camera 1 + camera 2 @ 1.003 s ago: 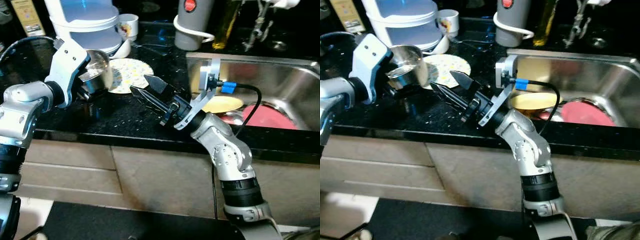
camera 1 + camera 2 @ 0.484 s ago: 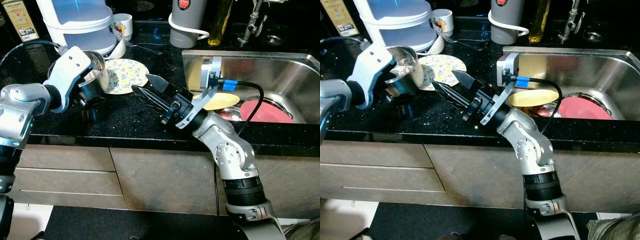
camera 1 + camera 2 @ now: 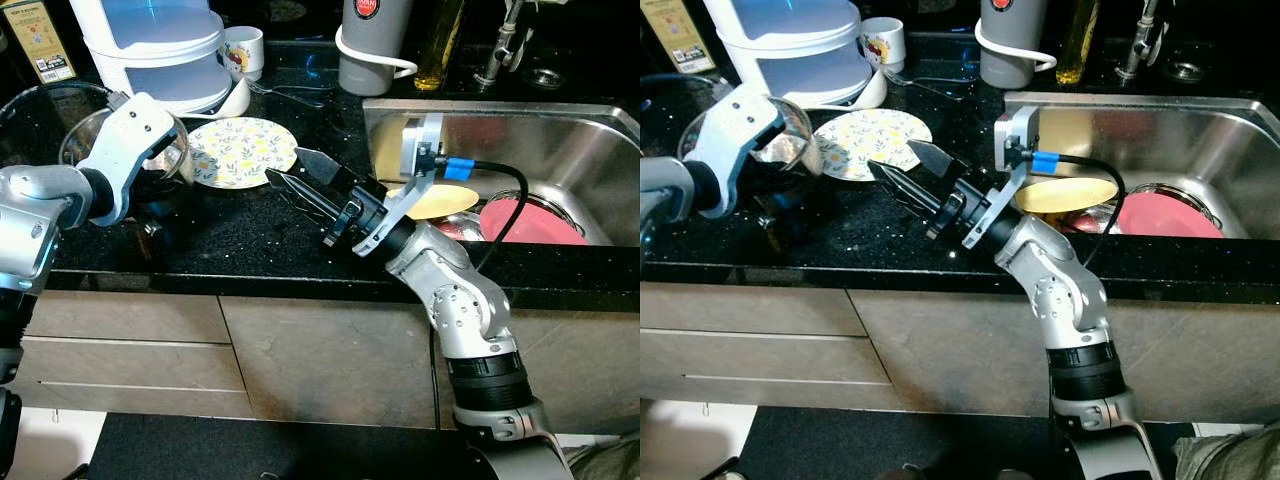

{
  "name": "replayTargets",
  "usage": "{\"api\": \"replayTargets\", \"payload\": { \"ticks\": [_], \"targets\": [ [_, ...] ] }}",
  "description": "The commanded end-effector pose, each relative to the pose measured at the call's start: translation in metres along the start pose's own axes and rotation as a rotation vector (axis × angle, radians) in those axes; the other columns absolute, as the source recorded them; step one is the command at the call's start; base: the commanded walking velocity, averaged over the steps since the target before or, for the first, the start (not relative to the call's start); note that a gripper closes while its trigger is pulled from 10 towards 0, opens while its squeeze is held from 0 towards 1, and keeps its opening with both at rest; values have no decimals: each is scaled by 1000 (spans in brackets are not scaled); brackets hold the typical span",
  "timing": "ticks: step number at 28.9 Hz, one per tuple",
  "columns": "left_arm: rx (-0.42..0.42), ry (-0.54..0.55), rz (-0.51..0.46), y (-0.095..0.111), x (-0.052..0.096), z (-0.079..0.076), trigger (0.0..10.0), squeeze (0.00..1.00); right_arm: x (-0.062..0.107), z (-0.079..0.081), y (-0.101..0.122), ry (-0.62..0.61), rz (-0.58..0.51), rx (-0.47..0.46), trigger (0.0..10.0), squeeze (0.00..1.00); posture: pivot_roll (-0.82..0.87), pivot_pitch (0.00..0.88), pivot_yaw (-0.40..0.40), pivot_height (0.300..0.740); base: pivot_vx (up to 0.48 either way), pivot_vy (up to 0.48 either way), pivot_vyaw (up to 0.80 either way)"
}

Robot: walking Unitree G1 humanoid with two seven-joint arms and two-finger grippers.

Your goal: Kitchen organization

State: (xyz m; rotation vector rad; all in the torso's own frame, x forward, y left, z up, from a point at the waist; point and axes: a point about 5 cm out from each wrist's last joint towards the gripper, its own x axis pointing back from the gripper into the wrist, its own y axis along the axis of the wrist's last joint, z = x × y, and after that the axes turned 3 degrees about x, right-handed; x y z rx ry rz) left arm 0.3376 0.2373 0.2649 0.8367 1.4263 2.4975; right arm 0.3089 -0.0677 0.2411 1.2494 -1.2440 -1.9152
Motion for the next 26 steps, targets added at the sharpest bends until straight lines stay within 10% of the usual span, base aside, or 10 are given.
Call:
{"api": "replayTargets", "payload": {
  "ticks": [1,17,26],
  "targets": [
    [-15,-2,16,0,3,0,0,0,0,-3,0,-15,6,10,10000,0,57,53,-56,732,0,0,0],
    [-111,-83,-230,72,26,-15,0,0,-4,-7,-1,-62,46,5,10000,0,66,44,-50,732,0,0,0],
    [-111,-128,-206,63,17,-26,0,0,-3,-13,-2,-113,60,28,10000,0,64,43,-46,732,0,0,-732]
  ]
}}
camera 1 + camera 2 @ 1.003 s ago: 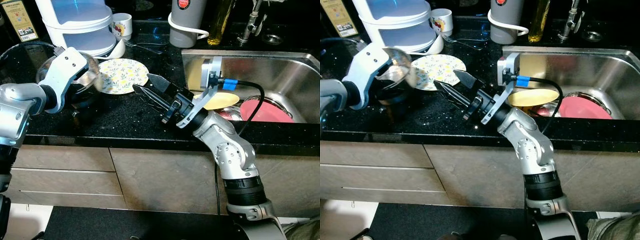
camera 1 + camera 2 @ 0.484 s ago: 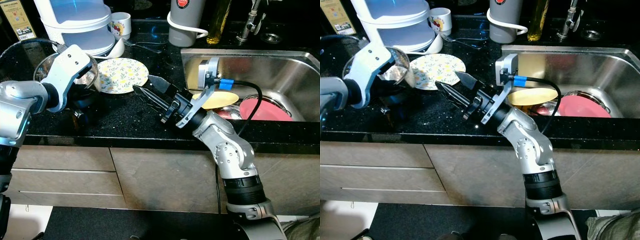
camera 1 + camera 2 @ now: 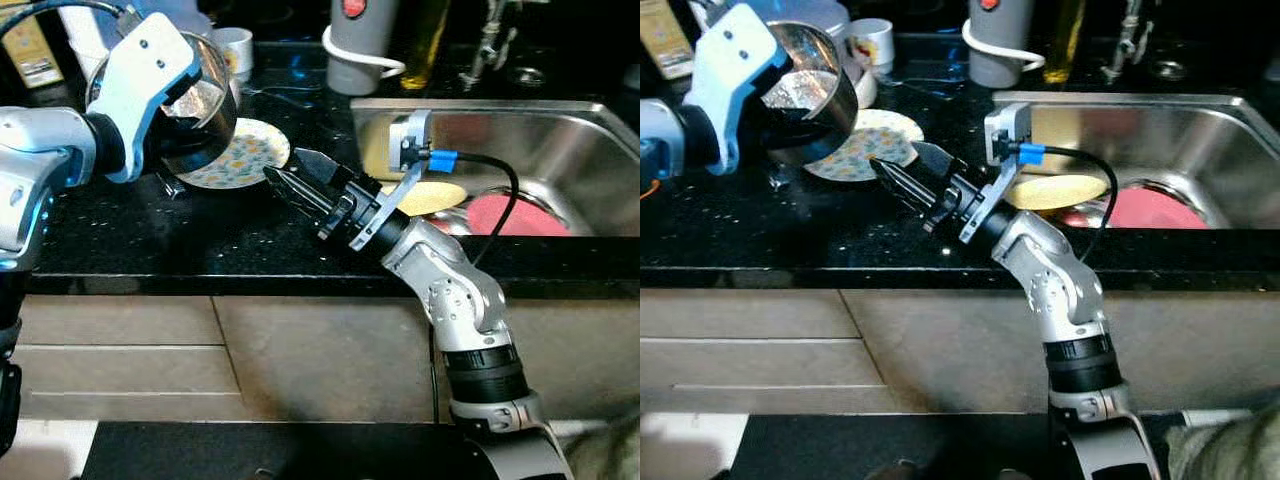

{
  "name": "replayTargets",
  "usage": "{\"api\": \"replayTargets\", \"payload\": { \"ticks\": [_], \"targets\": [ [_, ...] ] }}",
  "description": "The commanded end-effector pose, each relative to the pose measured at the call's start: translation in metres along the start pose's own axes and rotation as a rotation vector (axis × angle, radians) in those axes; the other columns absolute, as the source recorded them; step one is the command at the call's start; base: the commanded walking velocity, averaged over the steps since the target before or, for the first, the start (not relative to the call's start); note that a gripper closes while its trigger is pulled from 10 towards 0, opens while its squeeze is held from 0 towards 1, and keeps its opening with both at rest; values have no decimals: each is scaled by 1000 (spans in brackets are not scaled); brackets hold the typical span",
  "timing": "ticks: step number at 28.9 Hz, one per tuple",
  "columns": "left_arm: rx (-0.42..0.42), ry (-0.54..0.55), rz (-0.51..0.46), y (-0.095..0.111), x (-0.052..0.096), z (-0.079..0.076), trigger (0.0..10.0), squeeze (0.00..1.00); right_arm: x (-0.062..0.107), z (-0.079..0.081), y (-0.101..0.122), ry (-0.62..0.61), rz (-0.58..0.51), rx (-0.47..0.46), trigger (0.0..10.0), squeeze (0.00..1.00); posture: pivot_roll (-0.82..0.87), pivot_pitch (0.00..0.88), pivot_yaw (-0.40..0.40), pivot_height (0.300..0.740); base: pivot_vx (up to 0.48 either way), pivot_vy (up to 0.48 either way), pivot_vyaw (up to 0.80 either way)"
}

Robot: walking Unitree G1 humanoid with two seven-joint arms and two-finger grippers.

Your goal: Kitchen organization

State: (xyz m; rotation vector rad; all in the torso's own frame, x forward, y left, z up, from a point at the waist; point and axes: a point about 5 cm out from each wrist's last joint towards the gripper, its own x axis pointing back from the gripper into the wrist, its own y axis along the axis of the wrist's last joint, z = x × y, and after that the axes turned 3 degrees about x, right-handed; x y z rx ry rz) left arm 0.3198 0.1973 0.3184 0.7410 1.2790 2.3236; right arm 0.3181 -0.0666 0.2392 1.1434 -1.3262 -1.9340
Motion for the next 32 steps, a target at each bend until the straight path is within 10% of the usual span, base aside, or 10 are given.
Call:
{"api": "replayTargets", "payload": {
  "ticks": [1,5,7,10,11,12,14,32],
  "targets": [
    [-10,-35,-4,-1,-5,-8,0,0,1,-6,1,-33,3,9,10000,0,64,43,-46,732,0,0,-788],
    [-16,-77,-9,1,-9,-15,0,0,1,-9,2,-58,-2,11,10000,0,65,41,-39,732,0,0,-788],
    [-24,-89,-13,2,-11,-17,2392,0,1,-10,2,-71,-5,15,10000,0,64,39,-36,732,0,0,-781],
    [-27,-95,-13,3,-12,-17,3059,0,2,-11,2,-78,-6,18,10000,0,65,37,-33,732,0,0,-781],
    [-33,-94,-12,3,-13,-16,4039,0,2,-11,2,-82,-7,19,10000,0,64,35,-29,732,0,0,-781],
    [-41,-91,-13,5,-14,-15,8549,0,3,-13,2,-92,-10,20,10000,0,66,33,-26,732,0,0,-781],
    [-46,-87,-12,5,-15,-14,10000,0,3,-14,2,-96,-11,21,10000,0,66,33,-25,732,0,0,-781],
    [38,91,-89,-7,-20,-15,10000,0,4,-13,-2,-102,-20,17,10000,0,72,21,-23,732,0,0,-260]
  ]
}}
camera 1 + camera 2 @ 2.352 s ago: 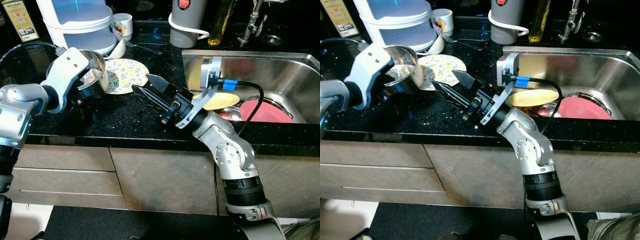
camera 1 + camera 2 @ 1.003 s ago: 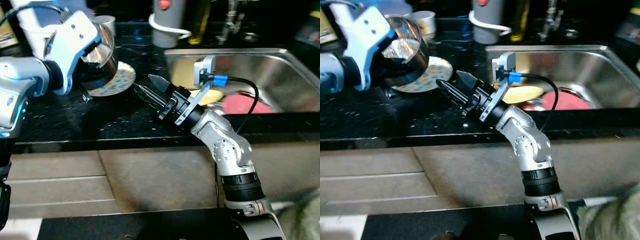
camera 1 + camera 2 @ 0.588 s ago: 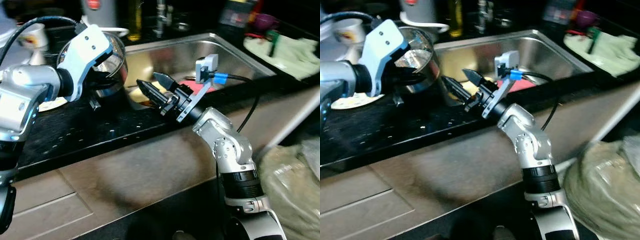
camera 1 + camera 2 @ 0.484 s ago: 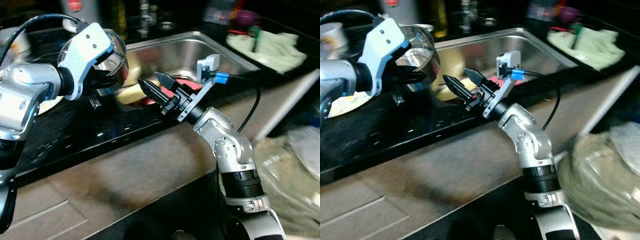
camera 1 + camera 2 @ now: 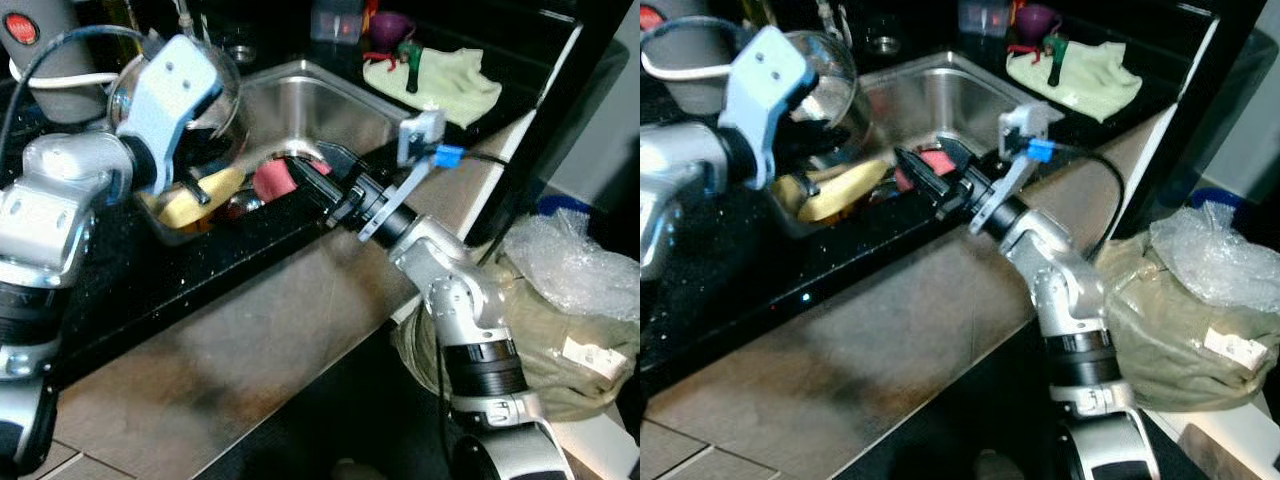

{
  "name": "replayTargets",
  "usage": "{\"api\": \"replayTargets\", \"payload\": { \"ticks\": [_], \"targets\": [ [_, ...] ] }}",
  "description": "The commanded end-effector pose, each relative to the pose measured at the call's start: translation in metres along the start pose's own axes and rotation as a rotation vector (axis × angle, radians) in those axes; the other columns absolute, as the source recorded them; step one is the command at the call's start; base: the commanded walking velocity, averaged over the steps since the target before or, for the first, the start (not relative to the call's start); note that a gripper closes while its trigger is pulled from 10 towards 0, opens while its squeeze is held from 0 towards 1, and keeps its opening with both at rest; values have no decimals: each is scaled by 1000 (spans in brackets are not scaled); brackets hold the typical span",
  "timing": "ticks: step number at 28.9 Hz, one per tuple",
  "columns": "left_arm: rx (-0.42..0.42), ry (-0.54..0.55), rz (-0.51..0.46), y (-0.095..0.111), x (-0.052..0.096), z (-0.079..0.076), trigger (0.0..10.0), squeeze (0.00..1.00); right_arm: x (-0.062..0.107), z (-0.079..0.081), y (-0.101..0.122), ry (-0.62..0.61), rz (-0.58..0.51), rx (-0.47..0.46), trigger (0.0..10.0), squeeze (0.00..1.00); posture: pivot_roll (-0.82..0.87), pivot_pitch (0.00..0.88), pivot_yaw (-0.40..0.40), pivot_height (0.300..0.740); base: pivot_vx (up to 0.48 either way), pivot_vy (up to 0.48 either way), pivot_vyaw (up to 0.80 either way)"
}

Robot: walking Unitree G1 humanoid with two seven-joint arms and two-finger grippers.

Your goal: Kitchen organization

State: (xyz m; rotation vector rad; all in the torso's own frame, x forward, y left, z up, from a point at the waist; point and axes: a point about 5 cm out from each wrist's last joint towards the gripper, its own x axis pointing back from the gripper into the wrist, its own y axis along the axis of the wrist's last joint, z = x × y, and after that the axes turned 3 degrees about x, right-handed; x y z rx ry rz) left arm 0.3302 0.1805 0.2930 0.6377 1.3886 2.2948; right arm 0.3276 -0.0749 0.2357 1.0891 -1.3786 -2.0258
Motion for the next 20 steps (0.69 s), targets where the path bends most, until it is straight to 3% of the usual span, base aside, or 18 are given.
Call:
{"api": "replayTargets", "payload": {
  "ticks": [1,20],
  "targets": [
    [-22,25,-34,6,4,1,10000,0,1,-1,-2,-6,5,8,10000,0,72,23,-21,732,0,0,0],
    [32,71,-66,2,1,-4,10000,0,4,-2,-3,-24,3,3,10000,0,66,31,-16,732,0,0,0]
  ]
}}
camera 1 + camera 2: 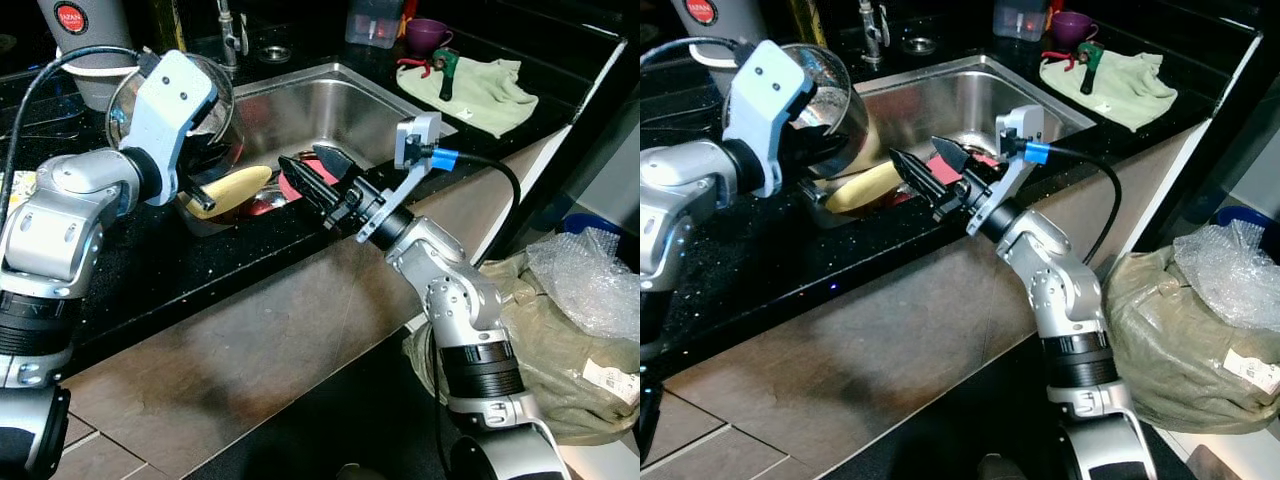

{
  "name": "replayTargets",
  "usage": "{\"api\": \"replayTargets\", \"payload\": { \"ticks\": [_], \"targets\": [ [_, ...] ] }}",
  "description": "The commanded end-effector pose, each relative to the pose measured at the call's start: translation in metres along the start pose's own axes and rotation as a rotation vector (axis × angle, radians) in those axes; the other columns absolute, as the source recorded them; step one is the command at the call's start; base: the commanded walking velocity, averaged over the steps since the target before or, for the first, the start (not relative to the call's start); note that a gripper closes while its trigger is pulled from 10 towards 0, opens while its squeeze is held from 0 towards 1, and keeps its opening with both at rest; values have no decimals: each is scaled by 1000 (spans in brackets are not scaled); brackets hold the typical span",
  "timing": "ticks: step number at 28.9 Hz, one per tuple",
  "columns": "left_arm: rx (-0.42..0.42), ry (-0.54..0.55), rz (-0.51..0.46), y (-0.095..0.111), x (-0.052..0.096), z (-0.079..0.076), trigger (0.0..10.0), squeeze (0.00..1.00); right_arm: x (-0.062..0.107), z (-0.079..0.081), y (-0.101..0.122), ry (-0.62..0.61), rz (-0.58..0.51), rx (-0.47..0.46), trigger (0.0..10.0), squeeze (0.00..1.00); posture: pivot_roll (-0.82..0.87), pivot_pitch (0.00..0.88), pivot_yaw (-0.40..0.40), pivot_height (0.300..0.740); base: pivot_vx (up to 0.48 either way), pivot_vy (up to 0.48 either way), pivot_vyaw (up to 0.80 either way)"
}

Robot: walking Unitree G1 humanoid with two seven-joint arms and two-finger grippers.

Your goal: Kitchen organization

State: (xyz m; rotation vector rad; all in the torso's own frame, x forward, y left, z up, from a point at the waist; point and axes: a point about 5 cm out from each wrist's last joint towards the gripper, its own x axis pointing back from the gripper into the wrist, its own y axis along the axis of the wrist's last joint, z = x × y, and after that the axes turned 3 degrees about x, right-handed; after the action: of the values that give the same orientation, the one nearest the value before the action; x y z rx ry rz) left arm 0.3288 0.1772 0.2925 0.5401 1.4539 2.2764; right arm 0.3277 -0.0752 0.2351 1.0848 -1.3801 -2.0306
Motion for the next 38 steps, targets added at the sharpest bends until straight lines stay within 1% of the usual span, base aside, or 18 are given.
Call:
{"api": "replayTargets", "payload": {
  "ticks": [1,13,38],
  "targets": [
    [2,10,-17,1,2,-1,10000,0,3,-2,-3,-19,3,3,10000,0,66,31,-16,732,0,0,0],
    [-1,7,-27,2,3,-4,10000,0,2,-1,-3,-17,-4,-3,10000,0,69,30,-14,732,0,0,0],
    [-6,-8,-42,5,3,-8,10000,0,2,0,-1,-18,-13,-10,10000,0,71,33,-14,732,297,0,0]
  ]
}}
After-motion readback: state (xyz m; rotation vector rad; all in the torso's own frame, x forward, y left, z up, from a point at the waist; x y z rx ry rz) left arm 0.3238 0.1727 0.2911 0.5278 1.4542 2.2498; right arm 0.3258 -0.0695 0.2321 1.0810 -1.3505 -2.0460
